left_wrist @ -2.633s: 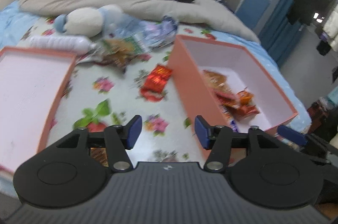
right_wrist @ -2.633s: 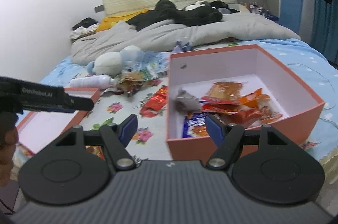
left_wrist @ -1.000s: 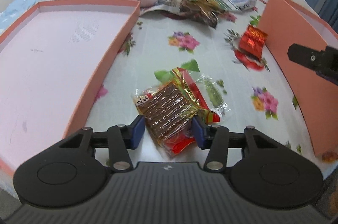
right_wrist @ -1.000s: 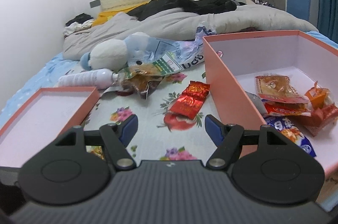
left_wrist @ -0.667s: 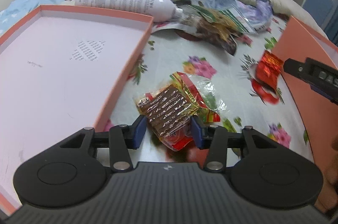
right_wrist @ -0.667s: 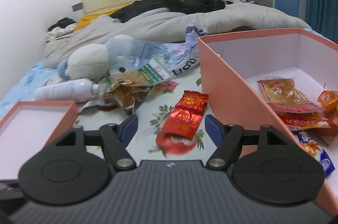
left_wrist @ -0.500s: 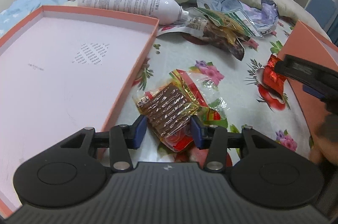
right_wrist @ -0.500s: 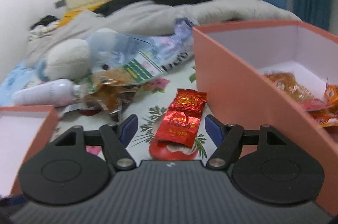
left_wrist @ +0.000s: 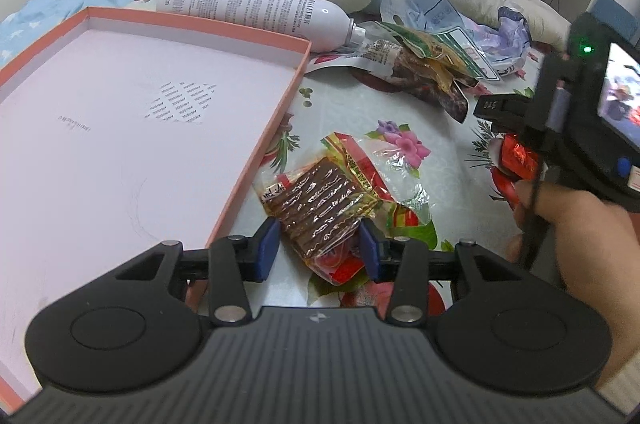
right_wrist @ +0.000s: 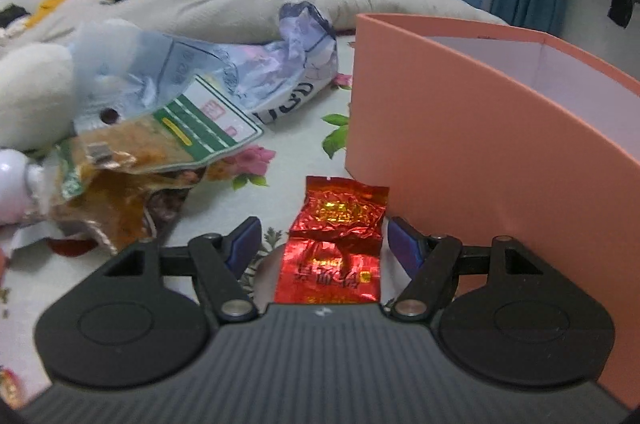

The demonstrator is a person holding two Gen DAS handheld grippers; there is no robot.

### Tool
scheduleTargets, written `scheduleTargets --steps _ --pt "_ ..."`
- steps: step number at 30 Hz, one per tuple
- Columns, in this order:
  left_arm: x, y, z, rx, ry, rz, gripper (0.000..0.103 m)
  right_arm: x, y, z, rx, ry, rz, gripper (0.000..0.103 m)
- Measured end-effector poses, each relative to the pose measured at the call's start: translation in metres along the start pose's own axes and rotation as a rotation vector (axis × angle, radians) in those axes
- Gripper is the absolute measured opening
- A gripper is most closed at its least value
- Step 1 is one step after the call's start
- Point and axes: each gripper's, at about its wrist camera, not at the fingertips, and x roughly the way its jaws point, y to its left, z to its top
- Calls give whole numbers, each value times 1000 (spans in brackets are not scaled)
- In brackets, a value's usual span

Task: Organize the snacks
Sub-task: 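Grasp the brown jerky strip pack with left tool while right tool grasps red candy packet, then lift and carry the jerky pack and red candy packet with both tools over the box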

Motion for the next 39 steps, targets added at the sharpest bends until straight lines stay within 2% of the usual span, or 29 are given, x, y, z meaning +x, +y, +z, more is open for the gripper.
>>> scheduleTargets --steps 3,5,7,9,14,24,27,39 --pt "0 1 -1 1 -2 -1 48 6 4 1 -1 7 -26 70" --pt "-1 1 -1 1 -2 -2 48 8 4 2 -6 2 -40 64" --pt "-1 1 -2 1 -2 -4 47 10 2 4 0 6 -36 56" --pt "-2 1 -2 1 -2 -6 47 9 0 4 -8 12 -11 56" --pt "-4 1 -4 2 -5 -9 47 -7 -14 6 -21 81 135 56" --pt "-16 -2 -14 -15 2 -32 47 -75 -45 -15 -121 123 419 56" --pt "-23 -6 -21 -16 8 -41 47 -91 -61 -24 -142 146 464 56" --pt "-66 -28 -45 -16 33 -101 44 -151 -119 -44 -188 165 540 56"
